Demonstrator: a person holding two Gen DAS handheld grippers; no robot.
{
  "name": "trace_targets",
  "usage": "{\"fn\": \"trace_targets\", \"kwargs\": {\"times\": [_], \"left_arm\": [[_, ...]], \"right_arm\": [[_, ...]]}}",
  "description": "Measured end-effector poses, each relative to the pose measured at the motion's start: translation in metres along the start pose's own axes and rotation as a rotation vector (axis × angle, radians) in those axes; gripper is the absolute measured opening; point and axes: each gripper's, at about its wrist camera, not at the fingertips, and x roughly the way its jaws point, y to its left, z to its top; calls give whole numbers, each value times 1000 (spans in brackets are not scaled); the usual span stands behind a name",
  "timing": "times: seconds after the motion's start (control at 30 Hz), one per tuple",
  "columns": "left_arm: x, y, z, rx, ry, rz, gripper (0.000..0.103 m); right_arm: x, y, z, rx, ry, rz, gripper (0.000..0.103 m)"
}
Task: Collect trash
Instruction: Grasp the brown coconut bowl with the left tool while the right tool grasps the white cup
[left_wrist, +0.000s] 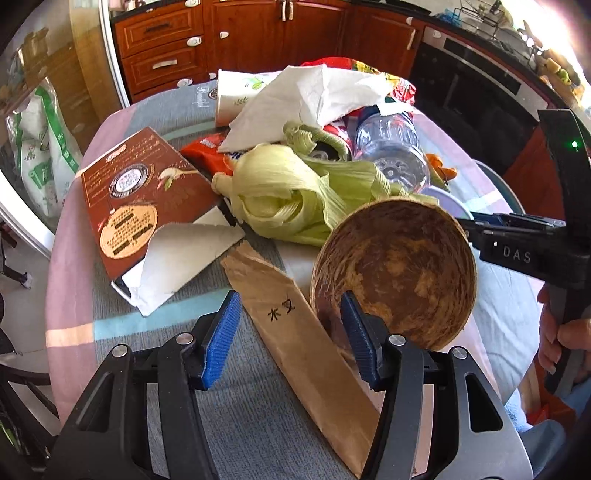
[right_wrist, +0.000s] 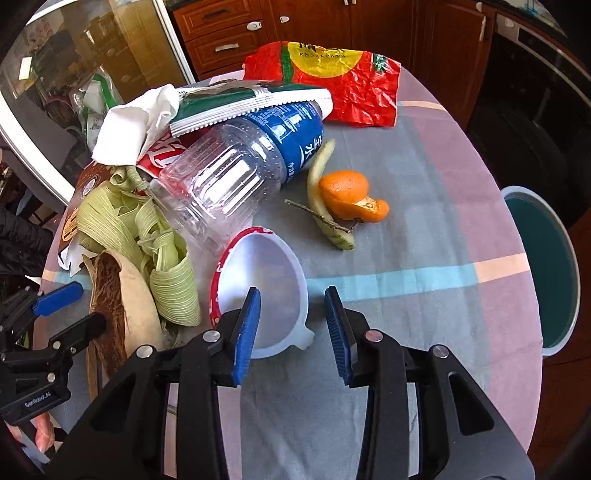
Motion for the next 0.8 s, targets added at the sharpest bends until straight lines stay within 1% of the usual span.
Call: {"fn": "trace_targets", "kwargs": {"times": [0.07,0.13,0.17,0.2,0.33,0.37,0.4,0.47,0.57,0.73,0.8], "left_arm": [[1,-2,10,16,-12,-8,58],[5,-6,18,47,-14,-11,58],[8,-9,22,65,-11,-13,58],[12,-12,25,78,-4,-18,58],[23,-18,33,115,20,-55,57],[24,-20,35,126,27,-65,54],[25,-23,34,140,32,-77,46],[25,-28,35,167,45,-108,37],[22,-35,32,206,43,-102,35],[24,-40,34,181,58,-109,35],[24,-46,33,194,67,-99,35]], "right_arm": [[1,4,1,-16,4,10,33],[2,9,2,-37,7,19,24],[5,12,4,-47,13,25,16],[4,11,5,-50,15,27,11],[2,7,6,-41,27,81,8],[1,5,4,-36,29,92,8],[0,2,3,-31,31,96,8],[-2,-1,0,-25,31,105,8],[-5,-6,-2,-18,22,111,8],[-3,-7,-3,-20,23,108,8],[-7,-8,-4,-23,10,91,8]]}}
